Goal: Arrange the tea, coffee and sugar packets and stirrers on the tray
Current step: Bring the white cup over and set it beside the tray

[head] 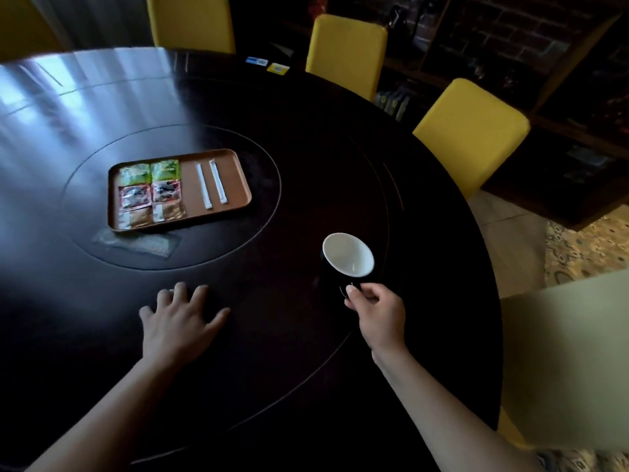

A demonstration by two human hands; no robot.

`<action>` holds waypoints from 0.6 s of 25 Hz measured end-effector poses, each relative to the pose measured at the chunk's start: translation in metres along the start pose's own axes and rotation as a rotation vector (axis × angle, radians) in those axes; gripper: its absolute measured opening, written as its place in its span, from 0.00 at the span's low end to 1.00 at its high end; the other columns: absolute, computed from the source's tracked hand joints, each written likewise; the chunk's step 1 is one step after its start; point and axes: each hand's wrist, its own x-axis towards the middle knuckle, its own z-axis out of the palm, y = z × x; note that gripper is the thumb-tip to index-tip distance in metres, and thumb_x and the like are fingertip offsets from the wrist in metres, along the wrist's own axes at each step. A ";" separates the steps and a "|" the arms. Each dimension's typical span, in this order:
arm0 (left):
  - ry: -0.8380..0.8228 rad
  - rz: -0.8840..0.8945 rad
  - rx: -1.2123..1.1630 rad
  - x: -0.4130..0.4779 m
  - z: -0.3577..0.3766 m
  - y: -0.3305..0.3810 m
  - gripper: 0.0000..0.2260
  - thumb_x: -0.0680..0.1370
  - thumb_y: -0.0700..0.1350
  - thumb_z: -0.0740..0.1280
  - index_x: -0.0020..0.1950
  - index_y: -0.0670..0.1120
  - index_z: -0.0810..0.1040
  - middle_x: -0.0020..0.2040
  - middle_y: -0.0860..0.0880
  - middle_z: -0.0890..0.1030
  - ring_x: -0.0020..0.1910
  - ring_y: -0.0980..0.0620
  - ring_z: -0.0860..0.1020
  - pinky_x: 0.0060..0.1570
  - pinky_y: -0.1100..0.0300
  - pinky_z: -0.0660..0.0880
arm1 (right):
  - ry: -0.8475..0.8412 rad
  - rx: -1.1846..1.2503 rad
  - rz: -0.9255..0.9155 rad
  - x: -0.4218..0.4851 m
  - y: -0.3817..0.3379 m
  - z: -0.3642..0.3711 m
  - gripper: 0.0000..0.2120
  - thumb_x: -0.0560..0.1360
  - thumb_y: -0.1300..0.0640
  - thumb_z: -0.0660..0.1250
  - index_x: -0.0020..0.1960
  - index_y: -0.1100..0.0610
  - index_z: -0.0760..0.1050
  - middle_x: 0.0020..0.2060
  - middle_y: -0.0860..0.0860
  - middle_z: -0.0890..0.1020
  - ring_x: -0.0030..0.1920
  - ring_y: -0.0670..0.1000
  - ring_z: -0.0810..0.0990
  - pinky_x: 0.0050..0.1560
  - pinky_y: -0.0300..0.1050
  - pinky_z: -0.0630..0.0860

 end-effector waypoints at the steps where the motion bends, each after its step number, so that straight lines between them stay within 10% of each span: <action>1: 0.003 -0.004 0.010 0.011 -0.007 -0.001 0.26 0.73 0.72 0.56 0.60 0.56 0.74 0.59 0.45 0.75 0.62 0.40 0.71 0.56 0.39 0.69 | -0.022 -0.007 0.001 0.011 -0.004 0.009 0.04 0.71 0.50 0.74 0.39 0.47 0.81 0.36 0.45 0.87 0.38 0.46 0.87 0.45 0.47 0.83; 15: 0.004 -0.168 -0.060 0.073 0.018 -0.019 0.34 0.73 0.75 0.37 0.79 0.66 0.48 0.82 0.47 0.51 0.81 0.44 0.41 0.71 0.29 0.40 | -0.093 -0.133 -0.131 0.129 -0.040 0.146 0.11 0.72 0.53 0.74 0.35 0.45 0.75 0.40 0.53 0.85 0.41 0.51 0.86 0.50 0.57 0.82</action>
